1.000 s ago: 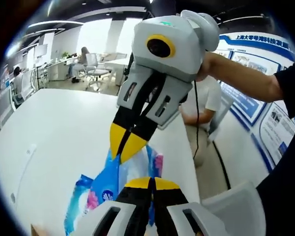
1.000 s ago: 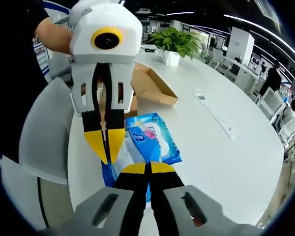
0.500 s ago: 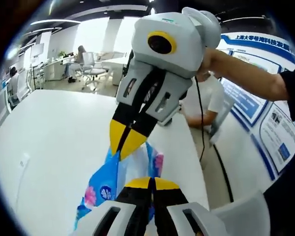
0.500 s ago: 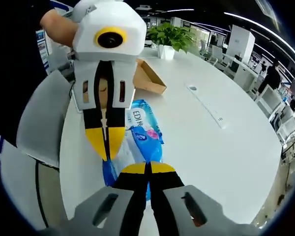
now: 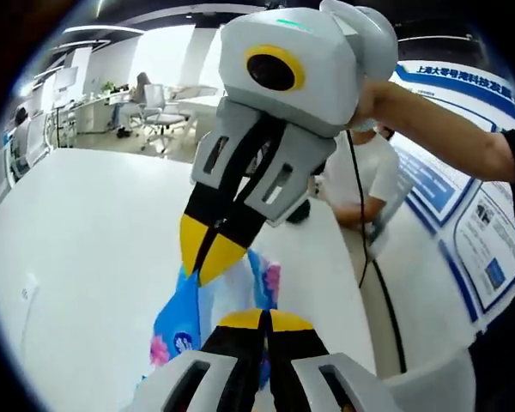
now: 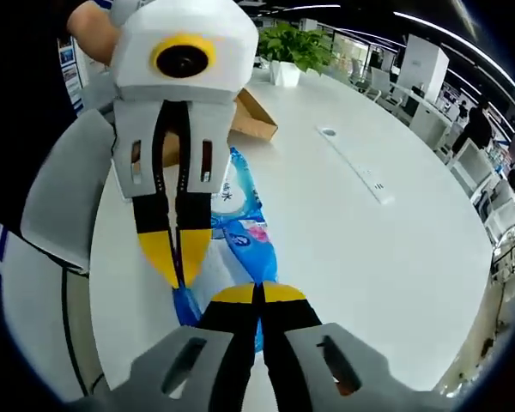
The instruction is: Operate the shoe box by opening the lid, removing the specified soft item, and placing it in the target area until the item is outside and the box remains undamaged.
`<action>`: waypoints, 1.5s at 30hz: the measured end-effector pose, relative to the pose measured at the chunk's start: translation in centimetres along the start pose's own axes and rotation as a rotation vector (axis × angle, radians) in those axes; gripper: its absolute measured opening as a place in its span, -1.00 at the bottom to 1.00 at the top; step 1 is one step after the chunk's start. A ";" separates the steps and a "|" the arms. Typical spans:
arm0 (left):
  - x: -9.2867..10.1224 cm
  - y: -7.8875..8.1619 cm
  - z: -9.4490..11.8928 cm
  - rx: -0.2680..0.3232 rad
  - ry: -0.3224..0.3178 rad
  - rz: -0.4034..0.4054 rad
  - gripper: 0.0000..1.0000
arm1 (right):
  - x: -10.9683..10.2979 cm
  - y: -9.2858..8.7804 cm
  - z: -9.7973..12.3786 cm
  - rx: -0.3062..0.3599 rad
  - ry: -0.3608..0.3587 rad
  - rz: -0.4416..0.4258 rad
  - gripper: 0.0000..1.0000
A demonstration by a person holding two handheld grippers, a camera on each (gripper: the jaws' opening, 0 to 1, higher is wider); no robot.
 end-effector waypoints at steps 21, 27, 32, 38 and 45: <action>-1.8 -2.5 -2.9 -0.015 -0.005 0.083 -1.00 | 3.0 -3.1 -3.8 -0.092 -0.033 0.043 -1.00; -1.2 -2.5 -3.3 -0.011 -0.009 0.087 -0.99 | 3.2 -3.1 -3.8 -0.093 -0.042 0.048 -1.00; -1.5 -2.7 -3.1 -0.018 -0.006 0.074 -0.99 | 2.9 -3.0 -3.8 -0.099 -0.042 0.055 -1.00; -1.2 -2.5 -2.8 -0.019 0.004 0.050 -0.98 | 2.7 -3.0 -3.7 -0.110 -0.058 0.063 -0.88; -1.2 -1.7 -1.9 -0.014 0.047 0.002 -0.81 | 2.6 -2.9 -2.9 -0.102 -0.069 0.047 -0.77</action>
Point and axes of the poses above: the point that each gripper's makers call its tool centre point, and the gripper's own axes: z roughly backward along the fingers, x roughly to its right, y roughly out of its top, the point moved 1 cm from there along z, roughly backward along the fingers, and after that the axes turned 13 degrees about -z, right-handed, at the moved point
